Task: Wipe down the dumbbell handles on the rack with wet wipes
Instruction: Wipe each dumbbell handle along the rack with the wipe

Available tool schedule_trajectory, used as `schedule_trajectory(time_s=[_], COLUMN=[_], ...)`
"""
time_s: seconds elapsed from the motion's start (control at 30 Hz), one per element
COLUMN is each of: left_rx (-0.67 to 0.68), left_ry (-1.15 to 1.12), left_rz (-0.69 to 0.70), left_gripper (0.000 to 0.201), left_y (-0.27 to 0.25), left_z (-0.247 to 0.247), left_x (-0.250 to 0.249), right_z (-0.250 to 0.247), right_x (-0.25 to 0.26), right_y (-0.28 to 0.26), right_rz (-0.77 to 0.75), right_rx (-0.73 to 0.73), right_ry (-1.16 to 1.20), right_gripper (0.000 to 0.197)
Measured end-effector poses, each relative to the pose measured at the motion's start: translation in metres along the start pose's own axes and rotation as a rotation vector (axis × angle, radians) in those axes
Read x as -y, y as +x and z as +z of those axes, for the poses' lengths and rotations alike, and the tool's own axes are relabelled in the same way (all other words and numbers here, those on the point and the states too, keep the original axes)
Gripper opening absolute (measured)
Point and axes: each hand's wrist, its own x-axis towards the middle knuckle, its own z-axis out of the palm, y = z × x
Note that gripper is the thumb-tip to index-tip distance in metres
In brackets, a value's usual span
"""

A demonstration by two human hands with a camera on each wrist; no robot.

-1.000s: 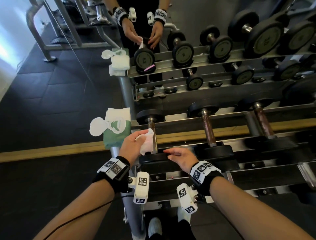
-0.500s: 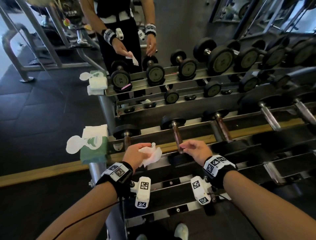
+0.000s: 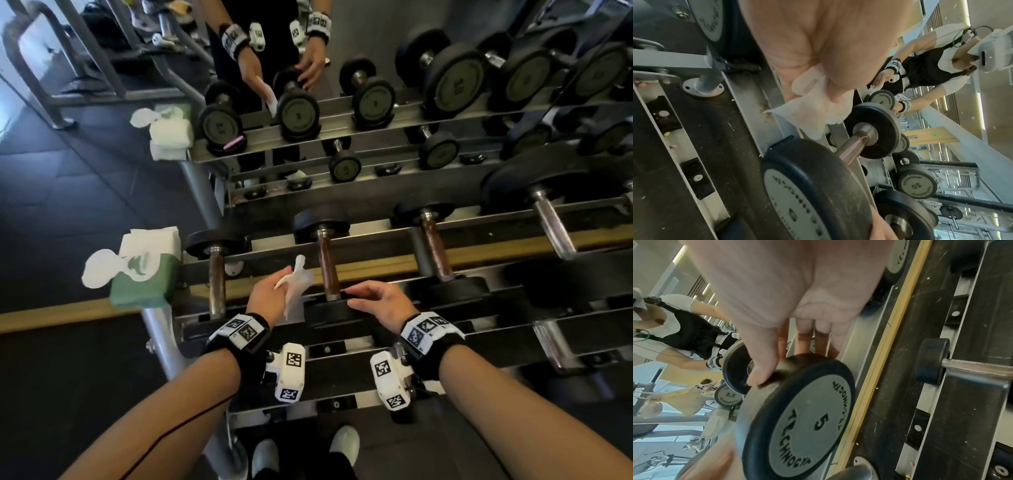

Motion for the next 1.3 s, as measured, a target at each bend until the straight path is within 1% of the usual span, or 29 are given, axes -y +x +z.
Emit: schedule_trajectory(time_s=[0.07, 0.17, 0.2, 0.27, 0.37, 0.53, 0.57, 0.67, 0.73, 0.83, 0.9, 0.97, 1.0, 1.07, 1.1, 1.13, 1.17, 1.23, 1.27, 1.3], left_rx=[-0.022, -0.095, -0.099, -0.09, -0.027, 0.085, 0.106, 0.14, 0.148, 0.194, 0.207, 0.169, 0.135, 0.036, -0.016, -0.057, -0.078, -0.101, -0.097, -0.061], left_ry=[-0.043, 0.012, 0.007, 0.03, 0.195, 0.358, 0.373, 0.324, 0.325, 0.401, 0.392, 0.381, 0.418, 0.538, 0.554, 0.53, 0.453, 0.303, 0.316, 0.369], left_rz=[0.058, 0.132, 0.15, 0.176, 0.195, 0.239, 0.238, 0.211, 0.224, 0.245, 0.253, 0.238, 0.232, 0.249, 0.272, 0.287, 0.286, 0.249, 0.252, 0.266], left_gripper=[0.037, 0.031, 0.027, 0.026, 0.033, 0.041, 0.043, 0.043, 0.042, 0.041, 0.038, 0.034, 0.033, 0.031, 0.026, 0.021, 0.02, 0.03, 0.034, 0.036], left_y=[0.01, 0.027, 0.031, 0.04, 0.047, 0.05, 0.049, 0.043, 0.038, 0.03, 0.026, 0.026, 0.028, 0.034, 0.038, 0.042, 0.044, 0.046, 0.046, 0.045], left_z=[0.006, 0.016, 0.021, 0.028, 0.037, 0.045, 0.045, 0.045, 0.042, 0.039, 0.035, 0.028, 0.025, 0.02, 0.019, 0.019, 0.021, 0.031, 0.036, 0.042], left_x=[-0.004, -0.015, -0.018, -0.021, -0.021, -0.019, -0.018, -0.014, -0.011, -0.009, -0.007, -0.006, -0.006, -0.009, -0.012, -0.016, -0.02, -0.025, -0.027, -0.026], right_z=[-0.005, -0.01, -0.011, -0.012, -0.01, -0.003, -0.003, -0.001, -0.001, -0.002, -0.002, -0.001, 0.0, 0.001, 0.0, 0.0, 0.0, -0.001, 0.0, 0.0], right_x=[-0.004, -0.01, -0.012, -0.016, -0.021, -0.026, -0.026, -0.027, -0.025, -0.02, -0.019, -0.018, -0.019, -0.02, -0.021, -0.022, -0.023, -0.024, -0.024, -0.024], right_y=[0.006, 0.015, 0.017, 0.02, 0.018, 0.013, 0.012, 0.011, 0.009, 0.007, 0.005, 0.003, 0.003, 0.002, 0.002, 0.003, 0.003, 0.004, 0.005, 0.005], right_rz=[0.003, 0.018, 0.023, 0.024, 0.011, -0.004, -0.004, 0.004, 0.014, 0.034, 0.039, 0.035, 0.032, 0.031, 0.036, 0.041, 0.046, 0.05, 0.052, 0.053], right_rx=[0.029, 0.062, 0.073, 0.091, 0.089, 0.027, 0.023, 0.013, 0.002, 0.013, 0.021, 0.012, 0.007, 0.005, 0.007, 0.011, 0.012, 0.012, 0.011, 0.008], right_ry=[-0.008, -0.019, -0.023, -0.022, 0.009, 0.103, 0.11, 0.116, 0.12, 0.113, 0.12, 0.139, 0.148, 0.153, 0.151, 0.148, 0.143, 0.141, 0.145, 0.149], right_gripper=[0.024, 0.02, 0.019, 0.017, 0.015, 0.014, 0.014, 0.014, 0.014, 0.015, 0.015, 0.015, 0.015, 0.015, 0.015, 0.015, 0.015, 0.015, 0.015, 0.015])
